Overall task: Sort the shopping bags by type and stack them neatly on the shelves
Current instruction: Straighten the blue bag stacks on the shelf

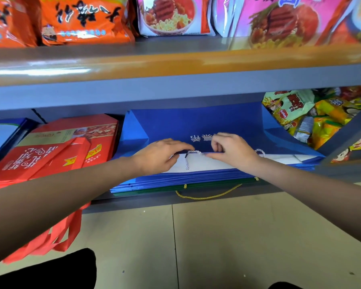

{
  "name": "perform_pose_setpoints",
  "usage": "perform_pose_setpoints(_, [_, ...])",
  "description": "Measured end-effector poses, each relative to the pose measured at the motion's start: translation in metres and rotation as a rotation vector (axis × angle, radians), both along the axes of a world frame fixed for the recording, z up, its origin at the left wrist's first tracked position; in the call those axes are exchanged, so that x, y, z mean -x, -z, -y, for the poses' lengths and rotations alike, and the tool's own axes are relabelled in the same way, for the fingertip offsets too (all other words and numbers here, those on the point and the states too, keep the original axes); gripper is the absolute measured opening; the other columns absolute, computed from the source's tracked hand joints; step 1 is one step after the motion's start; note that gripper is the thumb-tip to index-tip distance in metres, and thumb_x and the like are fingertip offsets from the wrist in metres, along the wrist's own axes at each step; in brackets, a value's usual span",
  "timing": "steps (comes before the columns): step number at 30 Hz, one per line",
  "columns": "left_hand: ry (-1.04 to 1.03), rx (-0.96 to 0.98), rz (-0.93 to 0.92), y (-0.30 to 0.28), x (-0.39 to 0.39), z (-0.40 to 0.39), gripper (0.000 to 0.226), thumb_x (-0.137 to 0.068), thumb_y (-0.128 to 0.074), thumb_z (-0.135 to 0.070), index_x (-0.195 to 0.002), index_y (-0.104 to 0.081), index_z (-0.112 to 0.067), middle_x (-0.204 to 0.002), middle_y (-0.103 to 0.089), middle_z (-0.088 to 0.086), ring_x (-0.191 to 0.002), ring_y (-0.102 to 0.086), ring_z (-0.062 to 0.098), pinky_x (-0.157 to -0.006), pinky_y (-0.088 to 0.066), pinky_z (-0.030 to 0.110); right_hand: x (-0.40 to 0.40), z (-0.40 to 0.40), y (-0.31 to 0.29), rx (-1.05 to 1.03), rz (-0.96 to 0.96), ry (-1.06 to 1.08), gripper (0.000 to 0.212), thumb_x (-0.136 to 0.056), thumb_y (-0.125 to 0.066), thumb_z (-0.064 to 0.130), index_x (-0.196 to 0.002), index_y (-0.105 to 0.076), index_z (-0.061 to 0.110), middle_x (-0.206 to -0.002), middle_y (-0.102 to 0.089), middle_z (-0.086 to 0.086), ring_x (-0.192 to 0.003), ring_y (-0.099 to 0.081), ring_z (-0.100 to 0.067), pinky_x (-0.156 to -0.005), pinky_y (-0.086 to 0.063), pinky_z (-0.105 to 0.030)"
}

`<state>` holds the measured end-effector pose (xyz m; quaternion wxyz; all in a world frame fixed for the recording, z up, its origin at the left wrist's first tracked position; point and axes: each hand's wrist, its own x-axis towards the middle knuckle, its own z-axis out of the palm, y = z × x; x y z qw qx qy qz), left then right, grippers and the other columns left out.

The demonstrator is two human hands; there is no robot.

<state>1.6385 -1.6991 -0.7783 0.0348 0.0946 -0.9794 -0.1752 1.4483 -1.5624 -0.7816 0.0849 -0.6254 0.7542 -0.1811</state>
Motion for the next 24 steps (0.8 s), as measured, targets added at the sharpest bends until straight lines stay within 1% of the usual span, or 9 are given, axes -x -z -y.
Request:
perform_pose_setpoints(3, [0.02, -0.072, -0.037, 0.001, 0.007, -0.01, 0.033, -0.092, -0.055, -0.02, -0.125, -0.056, -0.02, -0.118, -0.061, -0.007, -0.105, -0.051, 0.012, -0.093, -0.041, 0.025, -0.003, -0.003, 0.004, -0.011, -0.024, -0.004, 0.03, -0.081, -0.07, 0.032, -0.073, -0.046, 0.015, -0.072, -0.043, 0.007, -0.068, -0.04, -0.015, -0.062, -0.038, -0.033])
perform_pose_setpoints(5, [-0.004, -0.15, -0.085, 0.003, 0.016, -0.017, 0.021, -0.089, -0.062, -0.027, -0.106, -0.066, -0.014, -0.1, -0.063, -0.004, -0.088, -0.054, 0.008, -0.084, -0.044, 0.026, -0.005, 0.0, 0.002, -0.031, -0.039, -0.016, 0.028, -0.08, -0.071, 0.026, -0.075, -0.045, 0.016, -0.074, -0.042, 0.007, -0.071, -0.042, -0.016, -0.064, -0.04, -0.034])
perform_pose_setpoints(8, [-0.157, -0.338, -0.14, -0.001, 0.026, -0.018, 0.016, -0.084, -0.069, -0.024, -0.081, -0.069, -0.008, -0.076, -0.061, -0.004, -0.064, -0.053, -0.001, -0.068, -0.043, 0.014, -0.003, 0.004, 0.001, -0.03, -0.026, -0.009, 0.027, -0.078, -0.072, 0.021, -0.075, -0.045, 0.017, -0.074, -0.043, 0.008, -0.072, -0.045, -0.018, -0.065, -0.043, -0.035])
perform_pose_setpoints(12, [-0.118, -0.302, 0.001, -0.005, 0.03, -0.014, 0.014, -0.081, -0.072, -0.016, -0.075, -0.06, -0.012, -0.075, -0.057, -0.006, -0.061, -0.052, -0.001, -0.068, -0.044, 0.014, -0.002, 0.003, 0.004, -0.028, -0.016, -0.013, 0.027, -0.077, -0.072, 0.019, -0.075, -0.046, 0.017, -0.071, -0.041, 0.009, -0.073, -0.044, -0.018, -0.066, -0.042, -0.034])
perform_pose_setpoints(14, [-0.05, -0.184, 0.078, -0.004, 0.029, -0.012, 0.016, -0.083, -0.069, -0.016, -0.078, -0.054, -0.014, -0.078, -0.052, -0.007, -0.064, -0.051, 0.005, -0.071, -0.045, 0.022, -0.002, 0.003, 0.007, -0.017, -0.026, -0.035, 0.027, -0.078, -0.072, 0.019, -0.075, -0.045, 0.017, -0.068, -0.037, 0.011, -0.073, -0.042, -0.016, -0.065, -0.042, -0.034])
perform_pose_setpoints(16, [0.075, 0.115, 0.064, -0.001, 0.027, -0.012, 0.013, -0.086, -0.063, -0.018, -0.084, -0.053, -0.011, -0.083, -0.051, -0.001, -0.071, -0.051, 0.015, -0.068, -0.045, 0.029, 0.001, 0.003, 0.008, -0.04, -0.01, -0.074, 0.026, -0.079, -0.073, 0.023, -0.076, -0.047, 0.017, -0.07, -0.038, 0.012, -0.073, -0.042, -0.015, -0.066, -0.043, -0.035])
perform_pose_setpoints(19, [0.298, 0.528, -0.132, 0.012, 0.023, -0.012, 0.015, -0.082, -0.058, -0.018, -0.086, -0.045, -0.01, -0.074, -0.056, 0.005, -0.064, -0.057, 0.022, -0.039, -0.042, 0.025, 0.012, -0.002, 0.001, -0.238, 0.049, -0.188, 0.025, -0.077, -0.074, 0.034, -0.086, -0.056, 0.019, -0.083, -0.049, 0.01, -0.082, -0.045, -0.01, -0.075, -0.041, -0.027])
perform_pose_setpoints(21, [0.381, 0.58, -0.2, 0.019, 0.022, -0.011, 0.023, -0.078, -0.063, -0.016, -0.085, -0.042, -0.012, -0.071, -0.056, 0.004, -0.059, -0.056, 0.021, -0.033, -0.035, 0.02, 0.026, -0.01, -0.008, -0.332, 0.027, -0.201, 0.026, -0.078, -0.073, 0.037, -0.093, -0.062, 0.02, -0.093, -0.056, 0.007, -0.092, -0.046, -0.009, -0.083, -0.036, -0.023])
perform_pose_setpoints(24, [0.432, 0.616, -0.225, 0.024, 0.024, -0.009, 0.021, -0.078, -0.062, -0.016, -0.085, -0.042, -0.013, -0.072, -0.055, 0.003, -0.058, -0.055, 0.02, -0.034, -0.031, 0.019, 0.055, -0.031, -0.018, -0.306, 0.062, -0.106, 0.016, -0.079, -0.073, 0.029, -0.091, -0.064, 0.025, -0.095, -0.058, 0.007, -0.095, -0.049, -0.012, -0.076, -0.033, -0.016])
